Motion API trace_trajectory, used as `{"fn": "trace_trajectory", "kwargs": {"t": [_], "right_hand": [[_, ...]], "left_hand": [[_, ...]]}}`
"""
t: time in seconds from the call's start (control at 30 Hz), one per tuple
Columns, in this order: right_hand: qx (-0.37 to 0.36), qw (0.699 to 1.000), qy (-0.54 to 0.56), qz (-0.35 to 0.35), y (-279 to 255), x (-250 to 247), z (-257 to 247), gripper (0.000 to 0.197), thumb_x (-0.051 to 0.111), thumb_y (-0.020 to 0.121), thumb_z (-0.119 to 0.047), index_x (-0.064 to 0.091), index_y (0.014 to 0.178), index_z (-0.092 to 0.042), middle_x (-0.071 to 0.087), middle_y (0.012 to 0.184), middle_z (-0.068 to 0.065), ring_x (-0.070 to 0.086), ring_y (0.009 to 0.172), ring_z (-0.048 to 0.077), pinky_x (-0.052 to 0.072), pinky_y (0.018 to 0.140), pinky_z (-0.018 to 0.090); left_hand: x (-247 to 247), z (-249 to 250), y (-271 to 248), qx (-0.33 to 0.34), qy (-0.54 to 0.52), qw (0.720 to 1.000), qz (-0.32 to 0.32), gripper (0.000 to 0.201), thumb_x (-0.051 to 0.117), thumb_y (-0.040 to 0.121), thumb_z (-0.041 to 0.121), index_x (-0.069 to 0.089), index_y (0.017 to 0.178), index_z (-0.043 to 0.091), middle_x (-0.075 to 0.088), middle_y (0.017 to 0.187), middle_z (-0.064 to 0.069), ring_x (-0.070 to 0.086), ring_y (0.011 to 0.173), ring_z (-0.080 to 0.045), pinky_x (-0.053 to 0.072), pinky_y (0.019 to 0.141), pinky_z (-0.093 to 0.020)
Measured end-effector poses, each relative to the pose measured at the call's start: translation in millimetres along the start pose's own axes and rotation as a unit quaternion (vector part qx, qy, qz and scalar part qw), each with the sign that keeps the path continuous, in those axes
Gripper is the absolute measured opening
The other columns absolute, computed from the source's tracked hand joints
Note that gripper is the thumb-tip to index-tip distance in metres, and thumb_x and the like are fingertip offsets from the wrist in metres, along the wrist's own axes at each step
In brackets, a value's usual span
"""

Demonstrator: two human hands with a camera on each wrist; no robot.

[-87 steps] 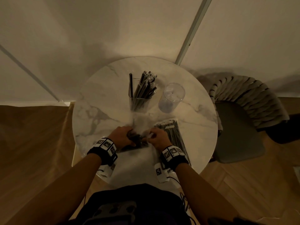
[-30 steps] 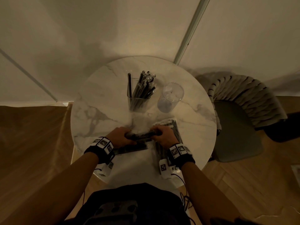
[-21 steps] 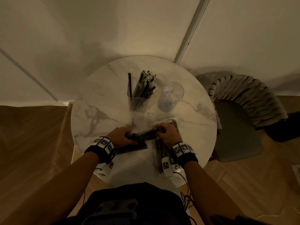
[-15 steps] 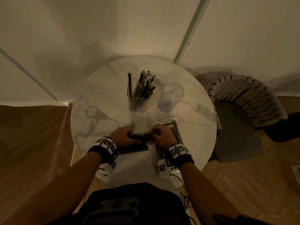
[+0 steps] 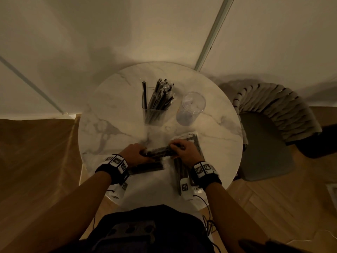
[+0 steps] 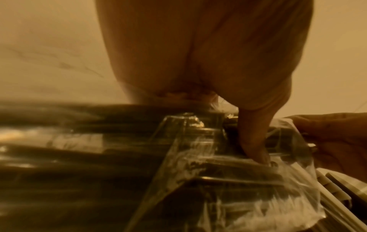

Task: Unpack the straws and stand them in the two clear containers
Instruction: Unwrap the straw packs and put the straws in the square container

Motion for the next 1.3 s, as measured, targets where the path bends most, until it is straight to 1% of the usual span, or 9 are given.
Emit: {"fn": "trace_trajectory", "kwargs": {"t": [0.1, 0.2, 0.37, 0.57, 0.67, 0.87, 1.03, 1.17, 1.3], "right_hand": [[0.011, 0.998, 0.003, 0.058, -1.5, -12.8, 0.2, 0.013, 0.066, 0.093, -0.008, 0.076, 0.100, -0.011, 0.074, 0.097, 0.009, 0.073, 0.085, 0.019, 0.062, 0.072, 0.032], [0.028, 0.996, 0.001, 0.084, -1.6, -26.0, 8.4, 0.014, 0.067, 0.091, -0.008, 0.075, 0.095, -0.018, 0.075, 0.095, 0.005, 0.073, 0.090, 0.024, 0.063, 0.076, 0.038], [0.035, 0.998, -0.053, 0.029, -3.2, -20.0, 7.5, 0.012, 0.074, 0.086, -0.016, 0.077, 0.095, -0.022, 0.076, 0.091, 0.006, 0.074, 0.084, 0.021, 0.062, 0.082, 0.041], [0.021, 0.996, -0.082, 0.039, -7.5, -30.6, -9.3, 0.015, 0.071, 0.086, -0.004, 0.077, 0.099, -0.010, 0.075, 0.083, 0.004, 0.073, 0.070, 0.009, 0.056, 0.067, 0.019], [0.025, 0.994, -0.089, 0.055, -7.9, -55.3, -7.0, 0.015, 0.072, 0.085, -0.003, 0.077, 0.096, -0.012, 0.075, 0.080, 0.000, 0.073, 0.071, 0.007, 0.057, 0.071, 0.019], [0.024, 0.992, -0.102, 0.069, -18.5, -108.2, -14.6, 0.016, 0.070, 0.086, 0.004, 0.074, 0.101, -0.001, 0.073, 0.085, 0.011, 0.072, 0.071, 0.005, 0.058, 0.073, 0.020], [0.036, 0.991, -0.107, 0.076, -32.6, -153.6, -25.8, 0.017, 0.071, 0.086, 0.002, 0.074, 0.097, -0.010, 0.075, 0.083, 0.011, 0.075, 0.073, 0.020, 0.061, 0.082, 0.030], [0.034, 0.986, -0.116, 0.110, -48.9, -185.9, -47.9, 0.015, 0.070, 0.087, -0.001, 0.074, 0.099, -0.008, 0.076, 0.087, 0.013, 0.075, 0.076, 0.020, 0.059, 0.078, 0.021], [0.011, 0.984, -0.096, 0.150, -66.8, -200.2, -76.4, 0.017, 0.066, 0.090, 0.001, 0.072, 0.106, -0.002, 0.074, 0.088, 0.013, 0.074, 0.073, 0.011, 0.053, 0.069, 0.010]], "left_hand": [[-0.9, -5.9, -2.1, 0.007, -0.014, 1.000, -0.002, 0.053, 0.071, 0.072, 0.068, 0.067, 0.098, 0.022, 0.068, 0.093, -0.001, 0.063, 0.087, -0.020, 0.051, 0.083, -0.036], [-2.7, -8.4, -5.5, 0.003, -0.026, 1.000, 0.001, 0.071, 0.066, 0.059, 0.084, 0.065, 0.102, 0.027, 0.068, 0.097, 0.003, 0.064, 0.088, -0.018, 0.051, 0.084, -0.036], [-2.5, 0.3, -9.0, -0.036, -0.038, 0.998, 0.037, 0.082, 0.045, 0.057, 0.099, 0.064, 0.102, 0.033, 0.066, 0.096, 0.011, 0.063, 0.088, -0.015, 0.052, 0.086, -0.037], [-3.3, 7.8, -7.8, -0.031, -0.048, 0.997, 0.055, 0.069, 0.046, 0.068, 0.080, 0.064, 0.117, 0.035, 0.066, 0.121, 0.001, 0.062, 0.105, -0.022, 0.050, 0.096, -0.040], [-2.4, 8.5, -6.6, -0.026, -0.048, 0.997, 0.052, 0.077, 0.046, 0.066, 0.082, 0.064, 0.121, 0.032, 0.065, 0.124, 0.001, 0.062, 0.108, -0.021, 0.049, 0.098, -0.038], [3.3, 10.5, 0.6, -0.024, -0.048, 0.997, 0.056, 0.046, 0.061, 0.088, 0.052, 0.064, 0.125, 0.024, 0.064, 0.128, -0.003, 0.059, 0.114, -0.024, 0.046, 0.101, -0.036], [3.4, 16.4, 0.5, -0.032, -0.041, 0.997, 0.065, 0.043, 0.062, 0.089, 0.048, 0.063, 0.124, 0.023, 0.063, 0.128, -0.003, 0.058, 0.115, -0.026, 0.046, 0.101, -0.041], [5.3, 17.3, 4.2, -0.019, -0.044, 0.996, 0.071, 0.050, 0.055, 0.081, 0.057, 0.062, 0.122, 0.030, 0.062, 0.128, 0.001, 0.058, 0.115, -0.024, 0.046, 0.101, -0.043], [4.9, 26.7, 8.8, 0.024, 0.000, 0.995, 0.094, 0.051, 0.043, 0.090, 0.042, 0.055, 0.135, 0.020, 0.056, 0.137, -0.005, 0.052, 0.122, -0.027, 0.039, 0.108, -0.038]]}}
Point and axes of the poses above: each hand's wrist, its own y-axis towards the middle knuckle, its own x-axis out of the palm, z = x × y, the point moved 5 cm from there along y, towards the middle knuckle
